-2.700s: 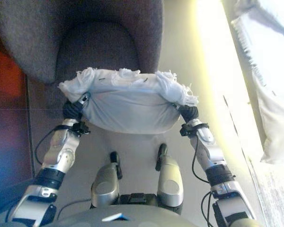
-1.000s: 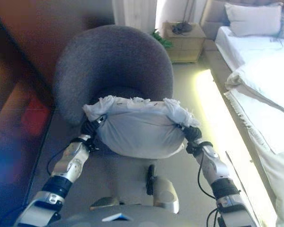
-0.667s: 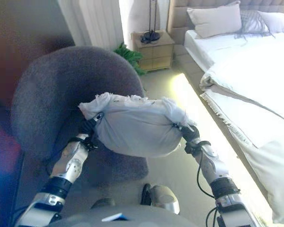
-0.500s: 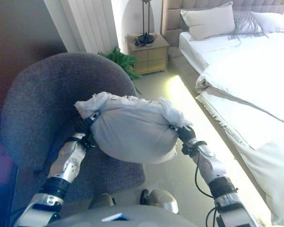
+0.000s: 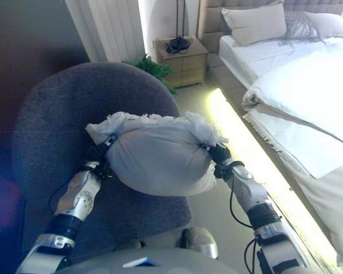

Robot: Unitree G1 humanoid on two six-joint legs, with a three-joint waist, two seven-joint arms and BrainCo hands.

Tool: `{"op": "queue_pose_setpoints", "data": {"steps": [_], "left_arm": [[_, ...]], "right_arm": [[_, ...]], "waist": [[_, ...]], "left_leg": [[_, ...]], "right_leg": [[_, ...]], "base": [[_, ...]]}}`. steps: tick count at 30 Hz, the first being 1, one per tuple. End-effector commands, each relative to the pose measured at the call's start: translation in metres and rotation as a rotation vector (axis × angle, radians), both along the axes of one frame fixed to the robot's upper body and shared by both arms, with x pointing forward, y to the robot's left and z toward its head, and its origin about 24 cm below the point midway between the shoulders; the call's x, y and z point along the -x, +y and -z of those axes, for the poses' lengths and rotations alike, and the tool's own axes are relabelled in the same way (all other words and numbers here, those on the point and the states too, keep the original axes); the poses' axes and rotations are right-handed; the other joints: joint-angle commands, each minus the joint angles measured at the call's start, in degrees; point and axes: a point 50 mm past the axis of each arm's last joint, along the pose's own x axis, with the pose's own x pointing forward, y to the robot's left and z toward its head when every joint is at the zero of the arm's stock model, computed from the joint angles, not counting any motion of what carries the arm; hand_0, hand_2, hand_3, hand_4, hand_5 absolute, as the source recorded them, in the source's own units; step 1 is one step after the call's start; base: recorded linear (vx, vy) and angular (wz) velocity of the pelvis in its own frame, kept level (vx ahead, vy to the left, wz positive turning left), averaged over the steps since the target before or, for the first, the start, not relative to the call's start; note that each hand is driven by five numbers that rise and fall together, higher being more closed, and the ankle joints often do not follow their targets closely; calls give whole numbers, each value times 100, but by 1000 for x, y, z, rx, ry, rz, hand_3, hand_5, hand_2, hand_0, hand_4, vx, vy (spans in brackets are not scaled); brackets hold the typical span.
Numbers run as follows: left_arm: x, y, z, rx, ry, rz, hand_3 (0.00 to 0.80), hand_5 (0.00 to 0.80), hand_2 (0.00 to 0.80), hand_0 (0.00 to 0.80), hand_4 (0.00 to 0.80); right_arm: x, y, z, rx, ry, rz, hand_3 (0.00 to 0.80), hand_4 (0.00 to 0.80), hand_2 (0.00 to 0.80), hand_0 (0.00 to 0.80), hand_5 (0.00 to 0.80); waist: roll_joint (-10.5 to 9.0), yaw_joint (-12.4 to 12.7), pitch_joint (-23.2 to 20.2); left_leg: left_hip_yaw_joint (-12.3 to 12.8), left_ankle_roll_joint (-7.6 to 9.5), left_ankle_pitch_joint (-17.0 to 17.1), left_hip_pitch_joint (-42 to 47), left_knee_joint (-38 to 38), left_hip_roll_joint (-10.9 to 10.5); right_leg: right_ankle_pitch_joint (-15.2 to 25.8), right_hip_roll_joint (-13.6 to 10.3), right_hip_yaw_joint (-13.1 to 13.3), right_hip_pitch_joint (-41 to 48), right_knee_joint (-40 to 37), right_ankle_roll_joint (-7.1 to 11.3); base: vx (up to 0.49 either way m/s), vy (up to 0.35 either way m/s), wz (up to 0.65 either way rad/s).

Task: Pick up the cushion and take it to the sofa

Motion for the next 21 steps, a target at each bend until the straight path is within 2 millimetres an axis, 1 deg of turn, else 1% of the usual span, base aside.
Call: {"op": "queue_pose_setpoints", "data": {"steps": [1,2,3,4,5,7,8,9,10,11,12,13,14,15,16,18,21], "left_arm": [[-39,-29,-58,-37,-264,83,800,800,800,800,800],[-41,-27,-60,-53,-267,70,800,800,800,800,800],[-42,-25,-60,-57,-265,54,800,800,800,800,800],[-42,-21,-60,-68,-254,28,800,800,800,800,800],[-41,-19,-60,-74,-250,12,800,800,800,800,800],[-43,-16,-63,-75,-256,-28,800,800,800,800,800],[-47,-15,-69,-74,-278,-50,800,800,800,800,800],[-54,-15,-81,-70,-319,-76,800,800,800,800,800],[-58,-15,-86,-70,-340,-85,800,800,800,800,800],[-63,-14,-96,-76,-379,-94,800,800,800,800,800],[-74,-14,-115,-97,-427,-91,800,800,800,800,800],[-78,-15,-122,-109,-442,-85,800,800,800,800,800],[-90,-17,-142,-127,-485,-77,800,800,800,800,800],[-99,-17,-156,-138,-522,-71,800,800,800,800,800],[-99,-17,-158,-139,-527,-70,800,800,800,800,800],[-107,-20,-174,-136,-585,-45,800,800,800,800,800],[-113,-27,-194,-117,-663,-8,800,800,800,800,800]], "right_arm": [[-31,57,-52,-121,-221,-134,800,800,800,800,800],[-31,64,-51,-133,-215,-152,800,800,800,800,800],[-30,70,-50,-138,-206,-164,800,800,800,800,800],[-27,77,-47,-143,-186,-183,800,800,800,800,800],[-26,81,-46,-144,-176,-195,800,800,800,800,800],[-22,95,-45,-153,-163,-238,800,800,800,800,800],[-23,101,-49,-151,-171,-263,800,800,800,800,800],[-26,109,-57,-143,-199,-295,800,800,800,800,800],[-29,113,-62,-140,-212,-309,800,800,800,800,800],[-34,119,-70,-123,-245,-331,800,800,800,800,800],[-43,128,-89,-99,-299,-346,800,800,800,800,800],[-46,131,-96,-95,-319,-350,800,800,800,800,800],[-55,136,-116,-97,-366,-353,800,800,800,800,800],[-60,139,-129,-106,-394,-350,800,800,800,800,800],[-61,139,-131,-107,-398,-350,800,800,800,800,800],[-64,143,-144,-131,-419,-349,800,800,800,800,800],[-67,145,-152,-105,-448,-374,800,800,800,800,800]], "waist": [[-52,300,-93],[-45,369,-35],[-51,403,16],[-64,433,65],[-75,446,89],[-131,435,153],[-151,404,220],[-183,378,353],[-189,384,406],[-184,415,545],[-159,396,704],[-148,387,762],[-118,348,949],[-72,309,1097],[-67,307,1112],[25,254,1304],[139,172,1517]], "left_leg": [[4,187,-430,-207,583,-36],[-1,255,-485,-250,615,-90],[10,301,-529,-249,633,-126],[42,315,-556,-196,628,-145],[53,310,-564,-161,621,-151],[13,249,-637,-142,661,-174],[-3,228,-714,-212,761,-166],[-2,226,-803,-393,945,-148],[1,232,-836,-543,1069,-135],[12,220,-863,-756,1281,-84],[21,129,-828,-1012,1428,-1],[21,96,-820,-1097,1486,28],[41,39,-807,-1342,1669,114],[21,14,-789,-1533,1779,157],[18,11,-789,-1558,1795,161],[-39,-22,-753,-1842,1949,202],[-106,-47,-750,-2136,2127,259]], "right_leg": [[580,-797,-7,-1,181,699],[719,-1005,-104,-159,569,708],[873,-1156,-136,-296,834,726],[1010,-1287,-161,-375,913,754],[1054,-1325,-161,-390,881,772],[1140,-1327,-93,-481,448,860],[1171,-1313,-23,-656,272,913],[1171,-1275,-3,-889,100,970],[1097,-1241,-39,-952,63,983],[1106,-1263,-103,-993,-18,973],[1093,-1215,-73,-1110,-69,964],[1087,-1205,-60,-1165,-60,959],[1061,-1191,-36,-1347,15,935],[1036,-1166,10,-1513,102,908],[1033,-1165,15,-1535,115,905],[984,-1146,84,-1810,308,877],[931,-1123,194,-2193,591,848]], "base": [[-80,132,-4],[-52,134,-17],[23,117,-23],[83,64,-11],[117,5,2],[66,-67,7],[-74,-89,-11],[-153,-85,-23],[-259,-102,-24],[-341,-110,-9],[-328,-94,-5],[-328,-72,-13],[-273,-44,-23],[-236,-32,-22],[-171,-5,-19],[-122,4,-18],[-89,1,-26]]}}
